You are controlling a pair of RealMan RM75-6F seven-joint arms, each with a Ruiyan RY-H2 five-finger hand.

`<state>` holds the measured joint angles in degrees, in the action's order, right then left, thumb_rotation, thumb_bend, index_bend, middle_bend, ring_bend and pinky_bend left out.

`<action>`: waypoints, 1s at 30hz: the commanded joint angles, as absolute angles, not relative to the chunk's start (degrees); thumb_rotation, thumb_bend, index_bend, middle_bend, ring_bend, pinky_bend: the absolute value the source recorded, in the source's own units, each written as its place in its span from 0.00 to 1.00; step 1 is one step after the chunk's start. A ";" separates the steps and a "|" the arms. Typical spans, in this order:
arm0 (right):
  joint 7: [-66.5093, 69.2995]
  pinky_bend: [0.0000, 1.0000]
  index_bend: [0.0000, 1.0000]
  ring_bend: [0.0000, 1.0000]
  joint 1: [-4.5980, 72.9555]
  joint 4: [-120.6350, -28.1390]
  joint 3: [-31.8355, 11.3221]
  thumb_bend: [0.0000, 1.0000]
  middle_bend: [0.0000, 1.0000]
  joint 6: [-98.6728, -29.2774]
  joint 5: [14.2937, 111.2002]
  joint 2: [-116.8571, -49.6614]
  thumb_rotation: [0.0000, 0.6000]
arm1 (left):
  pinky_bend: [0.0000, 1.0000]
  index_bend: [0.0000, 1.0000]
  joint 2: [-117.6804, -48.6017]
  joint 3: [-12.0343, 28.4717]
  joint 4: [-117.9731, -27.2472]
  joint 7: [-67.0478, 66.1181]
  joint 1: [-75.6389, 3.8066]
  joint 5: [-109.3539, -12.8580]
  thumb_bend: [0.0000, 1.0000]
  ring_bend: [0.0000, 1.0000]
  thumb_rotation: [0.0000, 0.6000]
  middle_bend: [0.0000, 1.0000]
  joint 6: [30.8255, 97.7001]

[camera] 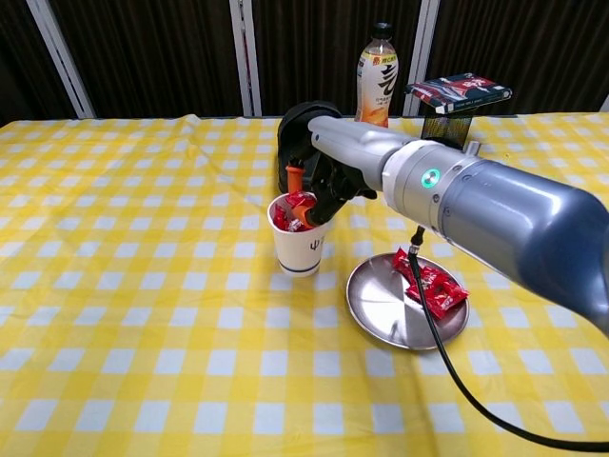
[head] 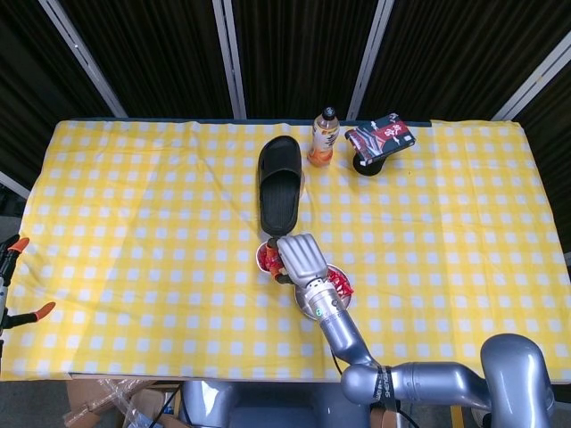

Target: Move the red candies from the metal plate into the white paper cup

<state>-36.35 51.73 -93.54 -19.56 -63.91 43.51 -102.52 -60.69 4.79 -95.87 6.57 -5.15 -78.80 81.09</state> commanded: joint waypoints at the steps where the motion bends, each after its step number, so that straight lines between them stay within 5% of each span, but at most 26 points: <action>1: -36.13 0.85 0.55 0.89 52.21 -92.55 -19.49 0.46 0.82 -63.70 43.19 -103.08 1.00 | 0.00 0.03 -60.64 4.81 -95.90 6.68 -5.18 -78.76 0.04 0.00 1.00 0.00 81.04; 11: -35.17 0.85 0.49 0.89 52.77 -89.90 -19.24 0.46 0.82 -63.73 43.34 -104.01 1.00 | 0.00 0.03 -60.57 4.80 -95.96 6.70 -5.21 -78.71 0.04 0.00 1.00 0.00 80.96; 18: -34.92 0.85 0.27 0.89 52.52 -90.70 -18.85 0.43 0.82 -64.35 43.98 -103.54 1.00 | 0.00 0.03 -60.59 4.80 -95.97 6.65 -5.24 -78.77 0.04 0.00 1.00 0.00 81.00; 30: -34.62 0.85 0.24 0.89 50.43 -97.57 -17.73 0.41 0.82 -68.32 48.19 -100.15 1.00 | 0.00 0.03 -60.71 4.83 -95.89 6.70 -5.19 -78.87 0.04 0.00 1.00 0.00 81.25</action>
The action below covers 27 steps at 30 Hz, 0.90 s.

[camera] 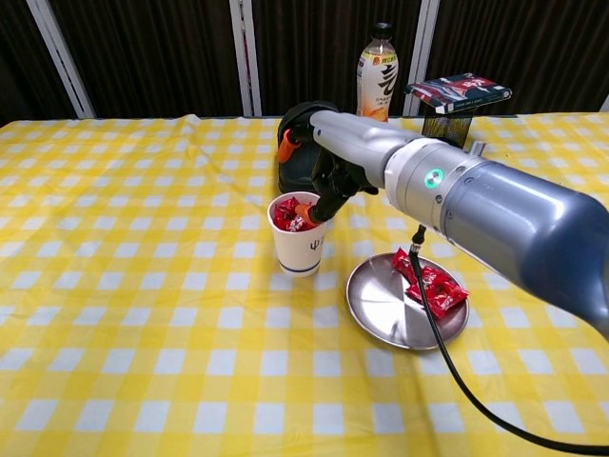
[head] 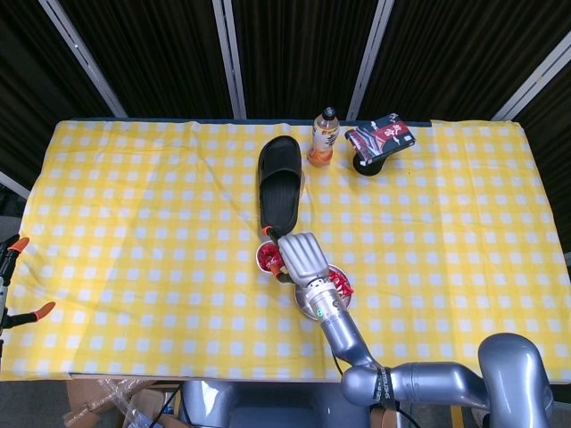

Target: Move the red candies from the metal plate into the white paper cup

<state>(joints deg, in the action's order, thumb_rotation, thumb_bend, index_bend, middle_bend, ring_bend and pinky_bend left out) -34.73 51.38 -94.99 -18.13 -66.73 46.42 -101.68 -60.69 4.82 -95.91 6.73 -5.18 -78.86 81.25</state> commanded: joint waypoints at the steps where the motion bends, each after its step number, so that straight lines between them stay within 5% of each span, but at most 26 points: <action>1: -34.50 0.85 0.24 0.89 50.13 -98.34 -17.62 0.41 0.82 -68.74 48.71 -99.71 1.00 | 0.00 0.03 -60.72 4.83 -95.87 6.68 -5.18 -78.89 0.04 0.00 1.00 0.00 81.28; 5: -33.03 0.83 0.24 0.88 47.25 -103.88 -16.02 0.41 0.82 -71.87 53.04 -96.00 1.00 | 0.00 0.03 -60.88 4.84 -95.73 6.67 -5.07 -79.23 0.04 0.00 1.00 0.00 81.78; 9: -31.52 0.72 0.23 0.77 43.31 -108.49 -12.43 0.41 0.75 -74.89 58.91 -90.60 1.00 | 0.00 0.03 -61.06 4.88 -95.46 6.68 -4.93 -79.64 0.04 0.00 1.00 0.00 82.40; 14: -28.28 0.46 0.13 0.49 36.55 -111.23 -5.79 0.41 0.48 -79.75 68.29 -81.63 1.00 | 0.00 0.03 -61.27 4.65 -95.01 6.10 -4.75 -80.54 0.04 0.00 1.00 0.00 83.16; 19: -23.59 0.11 0.00 0.05 29.90 -110.11 0.35 0.39 0.10 -83.95 75.32 -73.87 1.00 | 0.00 0.01 -61.60 4.19 -94.61 4.71 -4.64 -81.88 0.04 0.00 1.00 0.00 83.96; 21: -21.97 0.03 0.00 0.00 27.08 -108.94 2.72 0.38 0.02 -85.66 77.10 -71.09 1.00 | 0.00 0.00 -61.68 3.92 -94.46 3.52 -4.56 -82.28 0.04 0.00 1.00 0.00 84.19; 27: -15.85 0.00 0.00 0.00 18.92 -103.68 7.55 0.33 0.00 -91.26 81.09 -66.51 1.00 | 0.00 0.00 -62.47 3.63 -93.65 -0.42 -4.26 -83.07 0.03 0.00 1.00 0.00 85.51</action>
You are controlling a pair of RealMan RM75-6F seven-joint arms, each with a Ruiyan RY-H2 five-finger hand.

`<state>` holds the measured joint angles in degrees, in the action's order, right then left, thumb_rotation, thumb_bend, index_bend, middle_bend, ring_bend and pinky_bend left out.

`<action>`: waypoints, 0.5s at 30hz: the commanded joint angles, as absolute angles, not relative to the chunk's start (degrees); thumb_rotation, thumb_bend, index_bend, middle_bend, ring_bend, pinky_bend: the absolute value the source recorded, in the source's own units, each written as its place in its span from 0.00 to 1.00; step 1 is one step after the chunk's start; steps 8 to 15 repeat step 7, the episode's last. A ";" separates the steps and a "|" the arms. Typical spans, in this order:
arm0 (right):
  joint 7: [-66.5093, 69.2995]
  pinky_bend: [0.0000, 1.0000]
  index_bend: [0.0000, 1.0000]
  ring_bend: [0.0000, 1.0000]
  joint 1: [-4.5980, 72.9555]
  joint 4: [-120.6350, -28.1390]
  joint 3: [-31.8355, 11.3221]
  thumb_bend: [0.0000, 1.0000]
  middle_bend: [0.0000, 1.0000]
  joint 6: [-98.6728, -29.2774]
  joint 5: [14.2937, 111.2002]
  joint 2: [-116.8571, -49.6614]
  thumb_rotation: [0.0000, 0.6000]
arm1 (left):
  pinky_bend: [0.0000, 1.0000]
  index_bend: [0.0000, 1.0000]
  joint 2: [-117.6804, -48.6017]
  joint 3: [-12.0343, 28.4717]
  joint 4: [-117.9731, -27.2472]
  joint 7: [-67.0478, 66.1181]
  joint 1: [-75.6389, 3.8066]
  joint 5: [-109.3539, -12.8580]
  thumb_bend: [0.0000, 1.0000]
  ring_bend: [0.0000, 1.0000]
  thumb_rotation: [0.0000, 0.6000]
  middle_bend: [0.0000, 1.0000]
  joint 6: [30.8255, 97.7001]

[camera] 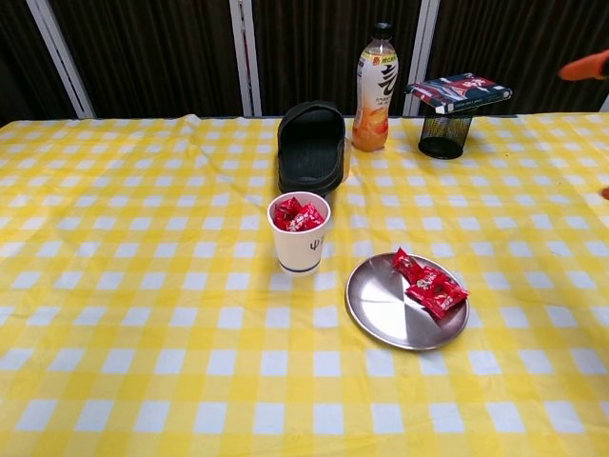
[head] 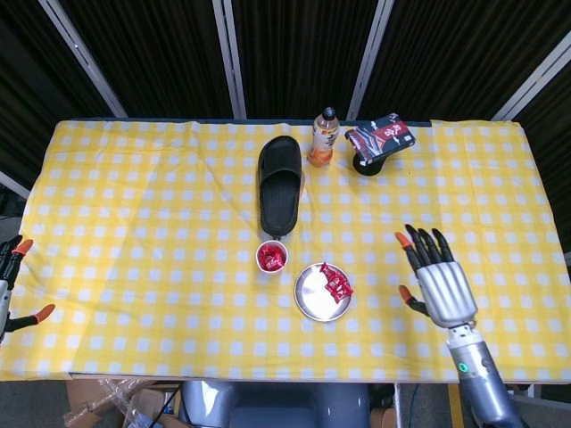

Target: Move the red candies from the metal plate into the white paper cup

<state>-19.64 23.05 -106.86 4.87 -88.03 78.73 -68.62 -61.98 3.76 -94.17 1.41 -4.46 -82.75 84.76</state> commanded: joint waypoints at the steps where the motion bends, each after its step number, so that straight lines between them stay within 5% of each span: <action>1: -14.88 0.00 0.00 0.00 17.82 -102.85 7.93 0.33 0.00 -91.96 81.41 -66.07 1.00 | 0.00 0.00 -62.68 3.66 -93.46 -1.30 -4.18 -83.10 0.03 0.00 1.00 0.00 85.83; 15: -10.67 0.00 0.00 0.00 12.29 -96.90 8.23 0.32 0.00 -96.92 84.06 -65.42 1.00 | 0.00 0.00 -63.85 3.71 -92.67 -4.07 -3.90 -83.60 0.03 0.00 1.00 0.00 87.20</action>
